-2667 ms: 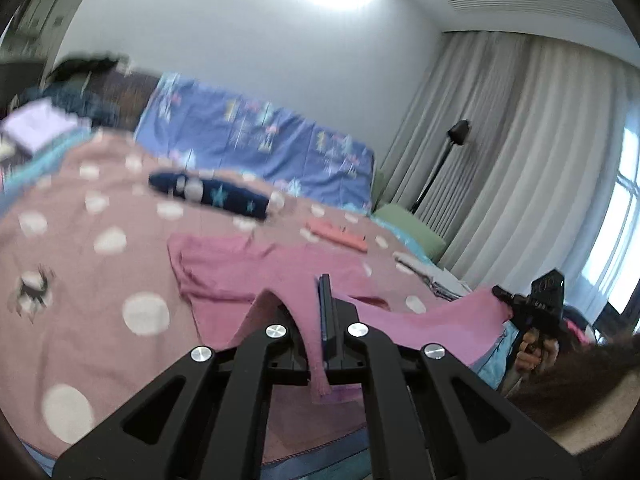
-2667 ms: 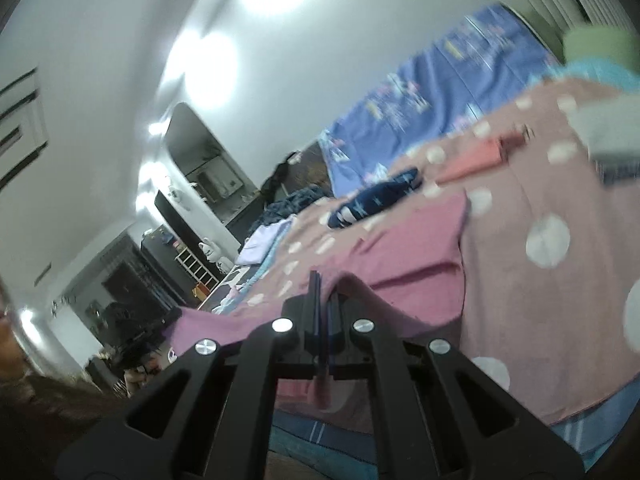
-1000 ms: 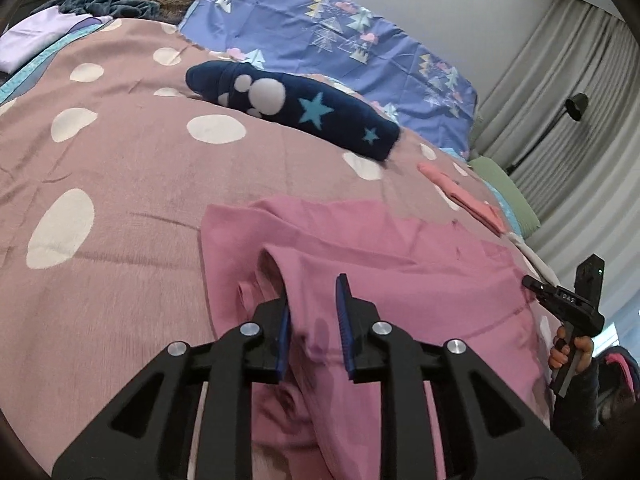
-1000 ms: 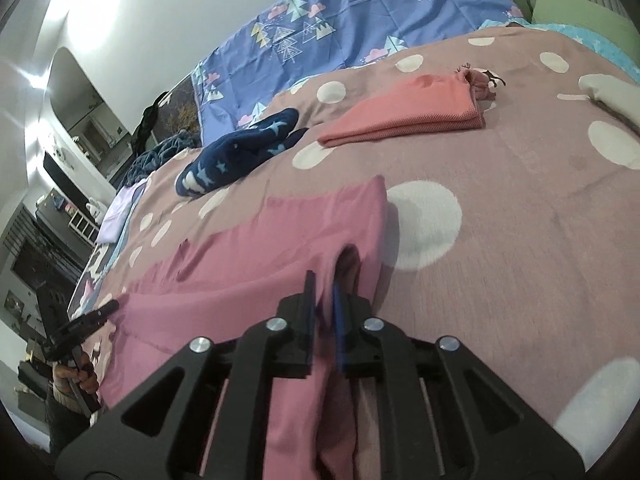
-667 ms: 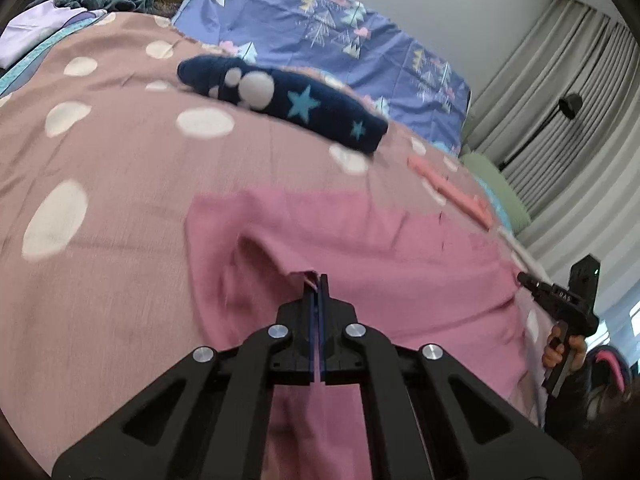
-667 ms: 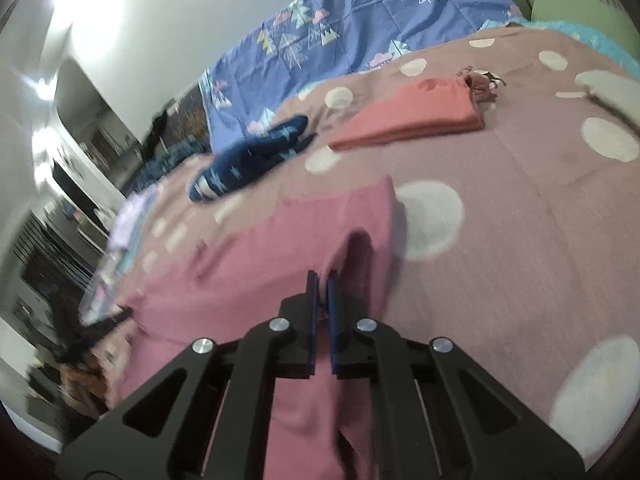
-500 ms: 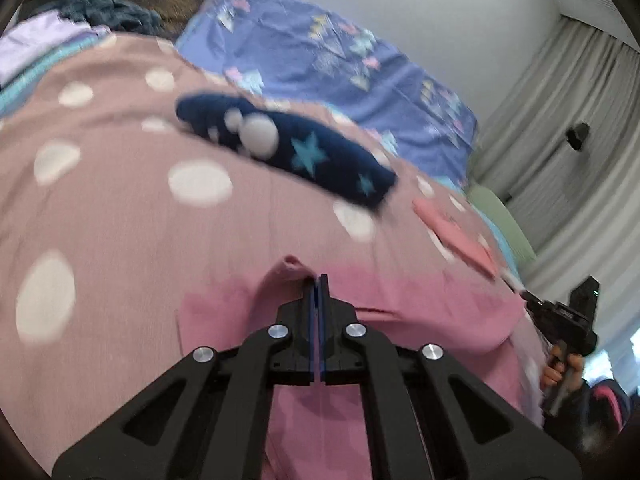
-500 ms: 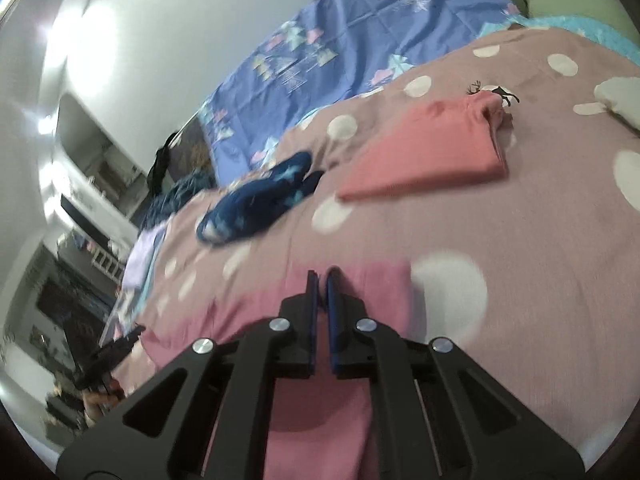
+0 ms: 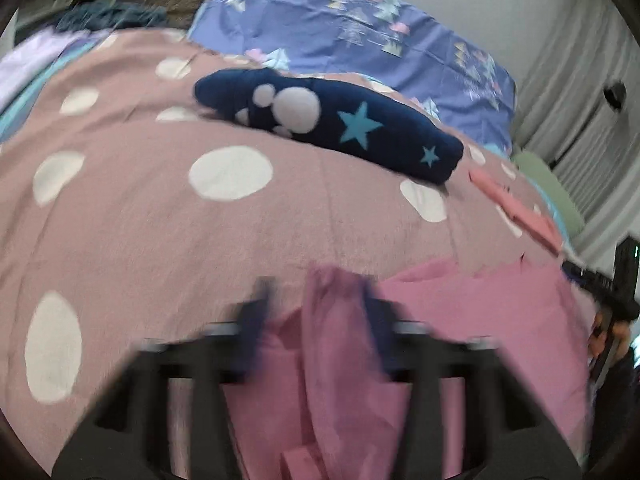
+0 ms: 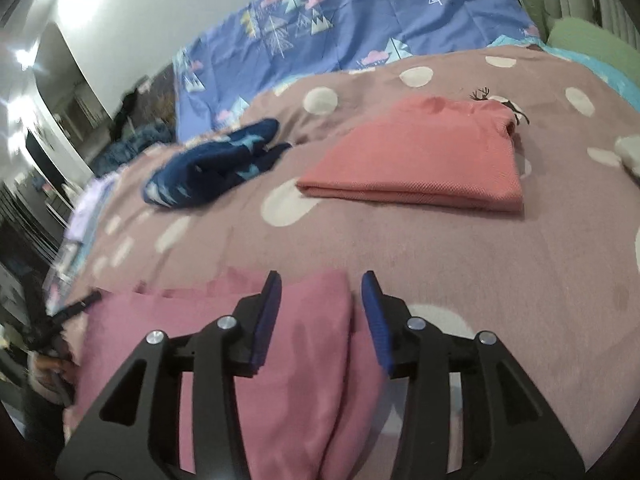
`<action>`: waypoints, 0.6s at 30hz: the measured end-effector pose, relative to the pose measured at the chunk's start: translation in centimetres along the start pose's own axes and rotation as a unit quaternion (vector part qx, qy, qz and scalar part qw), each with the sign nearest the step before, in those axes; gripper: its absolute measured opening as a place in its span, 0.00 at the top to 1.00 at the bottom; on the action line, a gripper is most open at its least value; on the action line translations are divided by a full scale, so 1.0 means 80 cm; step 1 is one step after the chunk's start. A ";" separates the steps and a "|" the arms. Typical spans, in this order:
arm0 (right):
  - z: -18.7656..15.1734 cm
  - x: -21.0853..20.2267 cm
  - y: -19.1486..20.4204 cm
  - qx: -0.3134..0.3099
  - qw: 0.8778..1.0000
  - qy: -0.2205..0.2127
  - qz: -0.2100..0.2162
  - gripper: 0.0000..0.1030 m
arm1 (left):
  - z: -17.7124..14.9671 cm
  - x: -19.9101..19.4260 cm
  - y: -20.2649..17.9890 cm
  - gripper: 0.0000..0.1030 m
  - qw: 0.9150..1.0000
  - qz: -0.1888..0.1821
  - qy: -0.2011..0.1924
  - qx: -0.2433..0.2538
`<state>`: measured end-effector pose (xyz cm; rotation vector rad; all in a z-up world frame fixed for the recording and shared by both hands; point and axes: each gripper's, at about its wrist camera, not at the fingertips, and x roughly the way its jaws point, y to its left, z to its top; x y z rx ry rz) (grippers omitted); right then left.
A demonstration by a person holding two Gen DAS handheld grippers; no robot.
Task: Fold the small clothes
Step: 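Lift the hem and fold it toward the collar with both grippers, then open both grippers and release the folded hem onto the shirt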
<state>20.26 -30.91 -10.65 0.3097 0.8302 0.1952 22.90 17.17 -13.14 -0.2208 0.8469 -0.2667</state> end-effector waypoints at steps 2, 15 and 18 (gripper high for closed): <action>0.003 0.009 -0.002 0.000 1.000 0.012 -0.008 0.82 | 0.002 0.001 -0.004 0.98 1.000 0.010 -0.002 0.009; 0.021 0.023 -0.016 0.029 0.999 -0.005 -0.011 0.70 | 0.019 0.003 -0.005 0.88 0.998 0.038 -0.012 0.038; 0.004 0.011 -0.037 0.071 0.997 -0.011 0.014 0.62 | 0.005 0.009 -0.001 0.68 0.997 0.072 0.012 0.028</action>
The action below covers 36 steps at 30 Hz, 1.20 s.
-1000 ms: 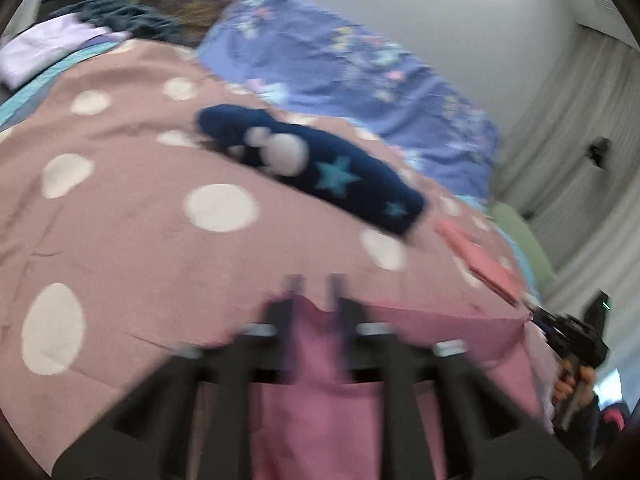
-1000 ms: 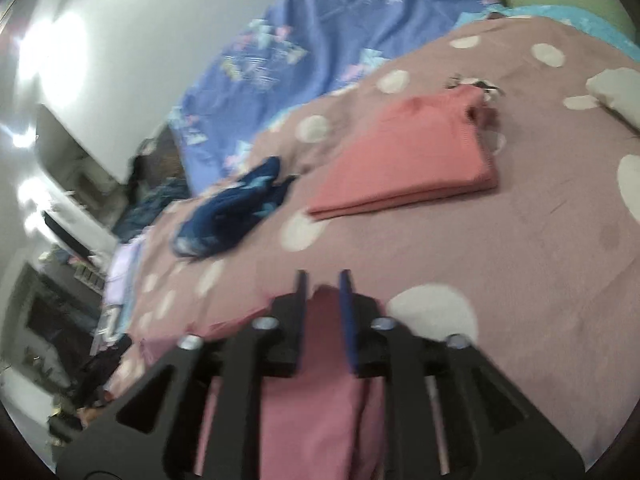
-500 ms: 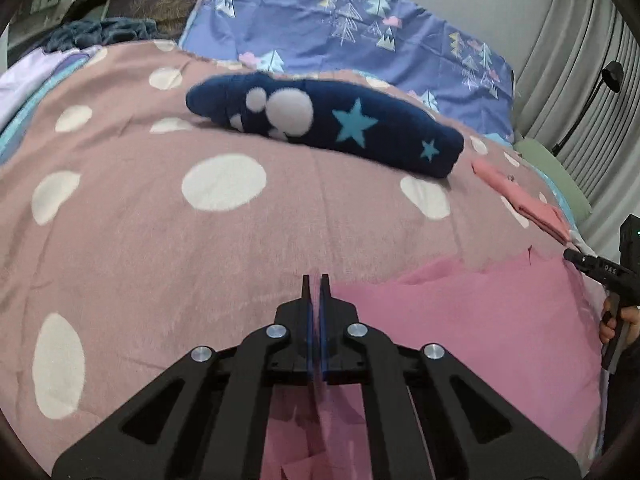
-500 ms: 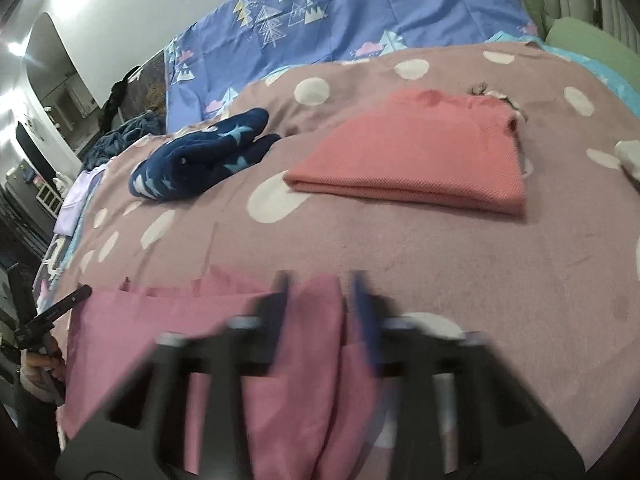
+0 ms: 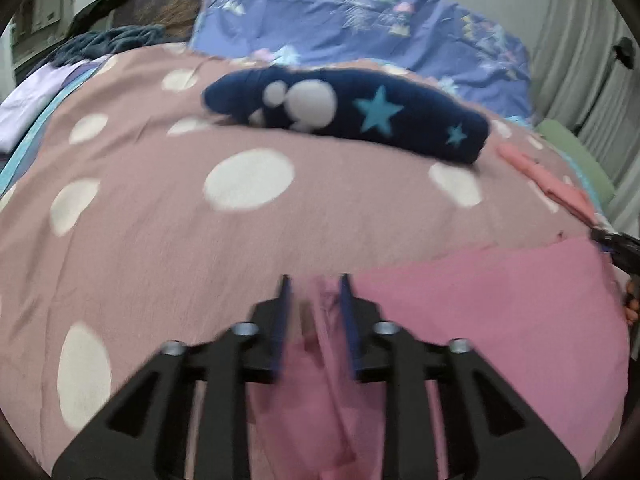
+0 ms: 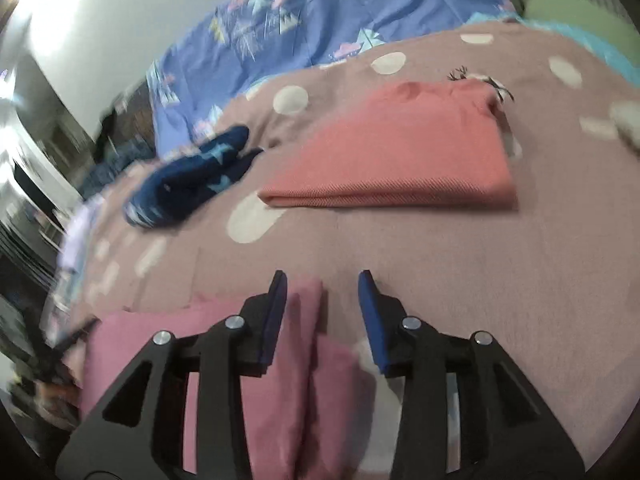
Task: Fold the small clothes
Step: 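Open both grippers and release the folded hem onto the shirt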
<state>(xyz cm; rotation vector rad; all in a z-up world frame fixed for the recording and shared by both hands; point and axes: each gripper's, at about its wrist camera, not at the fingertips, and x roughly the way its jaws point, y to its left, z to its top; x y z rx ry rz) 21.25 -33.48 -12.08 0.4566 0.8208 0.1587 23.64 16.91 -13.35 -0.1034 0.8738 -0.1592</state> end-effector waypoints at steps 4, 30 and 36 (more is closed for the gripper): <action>-0.009 -0.034 -0.024 0.008 1.000 -0.011 0.017 0.60 | -0.012 -0.055 -0.039 0.67 0.998 0.006 -0.044 0.039; -0.035 -0.049 -0.053 0.010 0.989 0.041 0.142 0.51 | -0.243 -0.102 -0.494 0.32 0.903 -0.122 0.032 0.410; -0.034 -0.048 -0.053 0.005 0.988 0.052 0.143 0.51 | -0.250 -0.108 -0.511 0.32 0.900 -0.085 0.016 0.427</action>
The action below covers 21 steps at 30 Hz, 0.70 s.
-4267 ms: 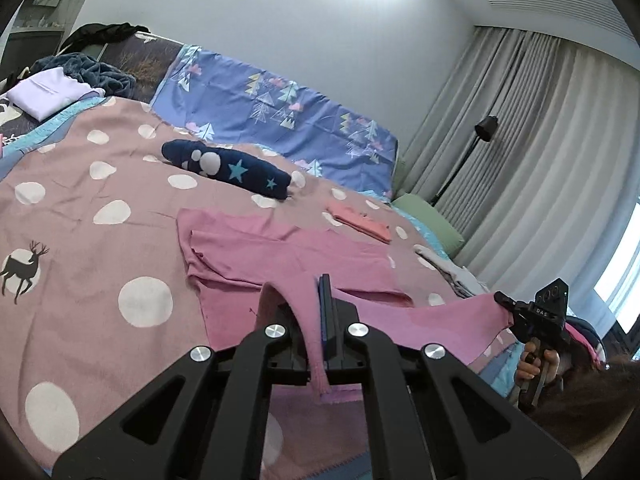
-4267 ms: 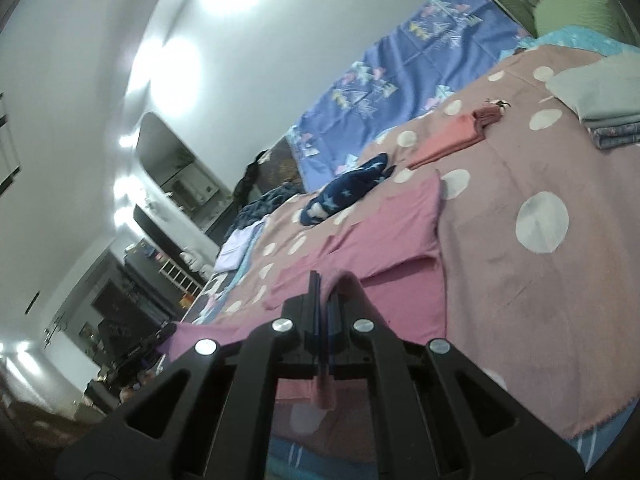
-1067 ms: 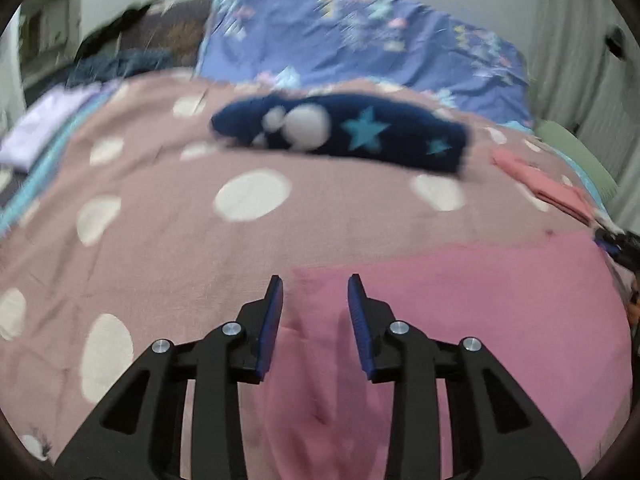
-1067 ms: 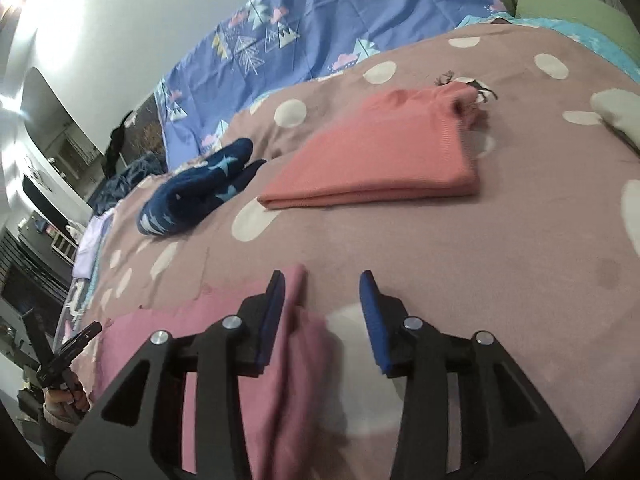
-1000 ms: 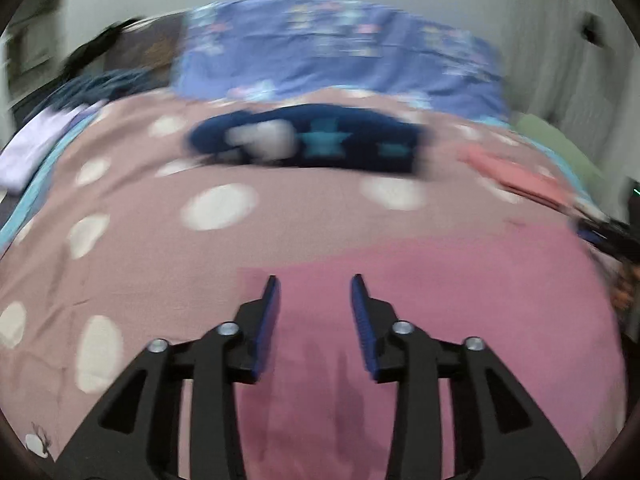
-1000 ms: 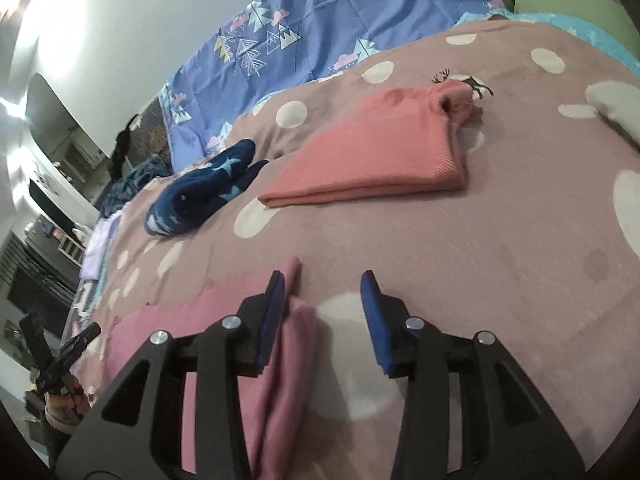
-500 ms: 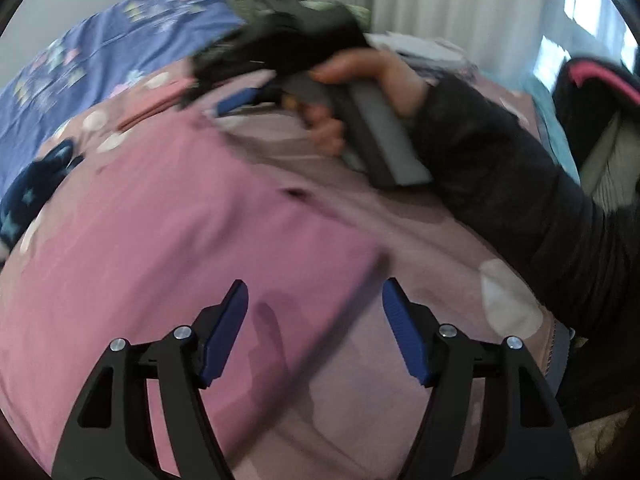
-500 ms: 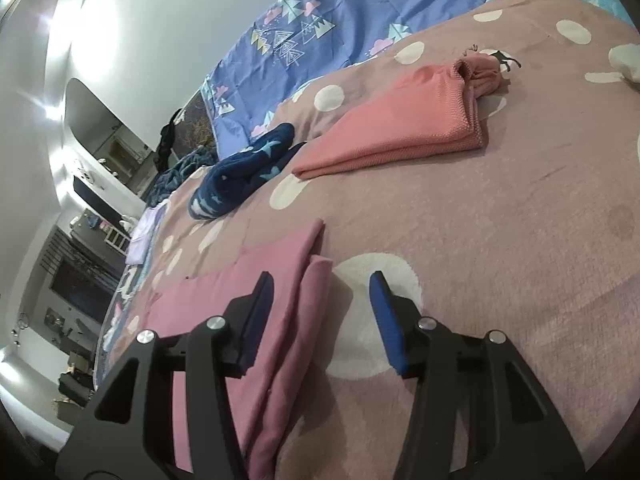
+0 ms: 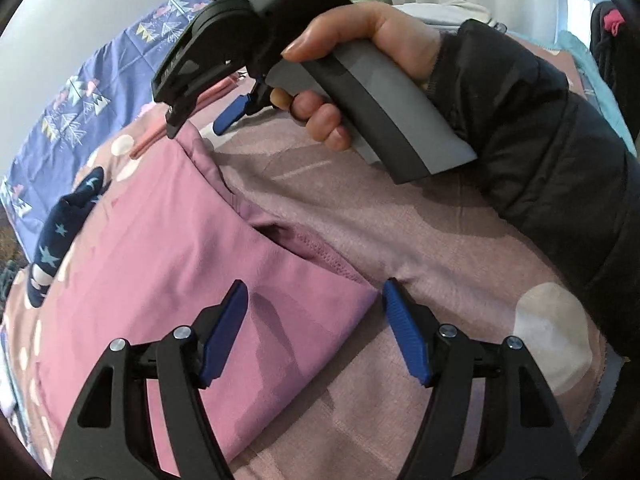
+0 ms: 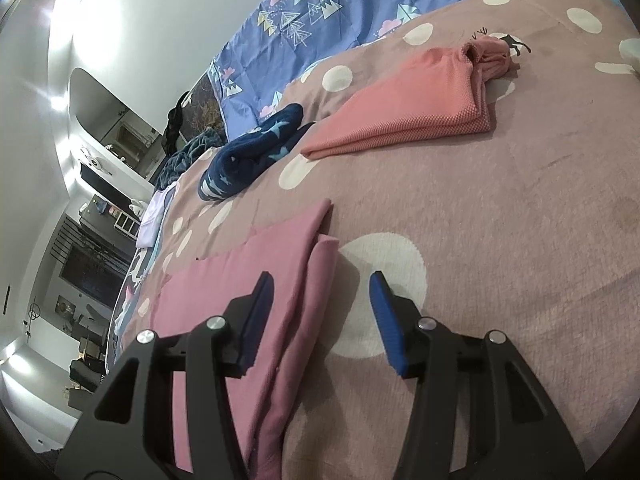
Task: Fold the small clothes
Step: 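Open both grippers and release the folded hem onto the shirt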
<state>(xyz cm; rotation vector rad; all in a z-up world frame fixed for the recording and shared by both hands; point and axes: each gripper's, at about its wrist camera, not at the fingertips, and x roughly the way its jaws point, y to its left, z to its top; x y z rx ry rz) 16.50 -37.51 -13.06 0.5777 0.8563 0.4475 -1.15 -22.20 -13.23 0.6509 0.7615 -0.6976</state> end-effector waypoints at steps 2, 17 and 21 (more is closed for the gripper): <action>-0.001 0.000 0.000 0.000 1.000 0.000 0.000 0.51 | -0.001 -0.002 0.000 0.32 1.000 0.005 0.003 0.002; -0.006 0.009 0.008 -0.021 0.999 0.042 0.028 0.45 | -0.005 -0.002 -0.017 0.62 0.994 0.094 -0.003 0.060; -0.012 0.017 0.017 -0.048 0.997 0.065 0.002 0.57 | -0.005 0.002 -0.011 0.59 0.995 0.087 -0.006 0.046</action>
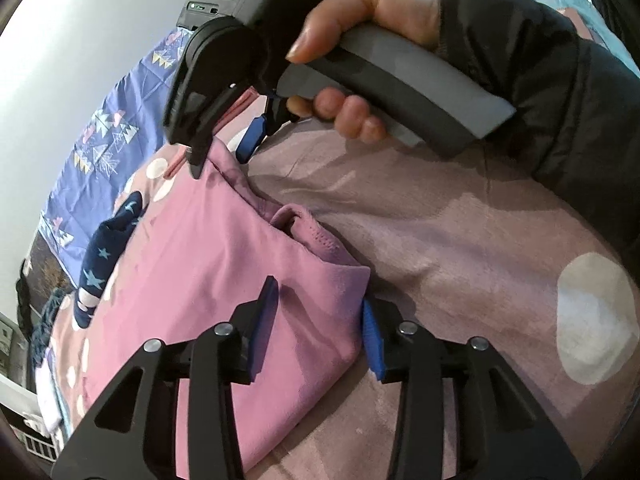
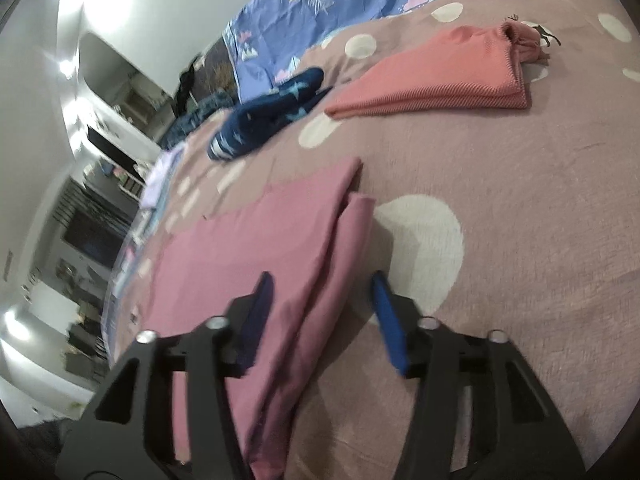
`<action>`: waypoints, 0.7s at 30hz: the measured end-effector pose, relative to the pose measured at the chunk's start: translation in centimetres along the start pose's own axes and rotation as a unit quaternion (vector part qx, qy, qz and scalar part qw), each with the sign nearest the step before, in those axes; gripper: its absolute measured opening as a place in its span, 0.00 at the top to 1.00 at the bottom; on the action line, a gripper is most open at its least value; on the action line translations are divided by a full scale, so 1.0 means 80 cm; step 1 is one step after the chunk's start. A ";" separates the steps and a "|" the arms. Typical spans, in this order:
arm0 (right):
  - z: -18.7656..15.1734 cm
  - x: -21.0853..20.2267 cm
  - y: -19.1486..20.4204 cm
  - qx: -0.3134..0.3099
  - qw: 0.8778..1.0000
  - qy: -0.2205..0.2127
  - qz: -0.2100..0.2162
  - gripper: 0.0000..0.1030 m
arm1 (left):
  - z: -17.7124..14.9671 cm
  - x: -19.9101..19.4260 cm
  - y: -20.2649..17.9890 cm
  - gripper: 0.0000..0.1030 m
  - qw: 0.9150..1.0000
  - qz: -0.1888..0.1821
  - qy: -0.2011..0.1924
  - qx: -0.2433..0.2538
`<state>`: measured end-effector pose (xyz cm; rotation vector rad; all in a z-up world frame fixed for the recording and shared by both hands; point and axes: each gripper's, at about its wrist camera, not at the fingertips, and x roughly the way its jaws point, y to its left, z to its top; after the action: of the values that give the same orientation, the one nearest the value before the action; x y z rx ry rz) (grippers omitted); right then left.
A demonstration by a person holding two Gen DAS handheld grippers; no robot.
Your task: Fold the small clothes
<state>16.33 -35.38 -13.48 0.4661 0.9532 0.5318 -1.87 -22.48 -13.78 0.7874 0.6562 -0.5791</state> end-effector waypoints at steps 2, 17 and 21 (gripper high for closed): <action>-0.001 0.004 0.003 -0.004 1.000 0.003 0.001 0.57 | 0.001 0.004 0.004 0.59 1.000 -0.002 -0.001 -0.008; 0.010 -0.011 -0.006 0.037 0.995 -0.086 0.021 0.95 | 0.004 -0.007 0.069 0.91 0.974 -0.189 -0.028 -0.124; 0.009 0.004 -0.031 0.069 0.995 -0.075 0.015 0.95 | 0.002 0.002 0.049 0.91 0.972 -0.205 -0.015 -0.117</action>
<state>17.64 -37.22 -14.74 0.6372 0.8437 0.4522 0.95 -20.38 -12.06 0.4204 0.8507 -0.8677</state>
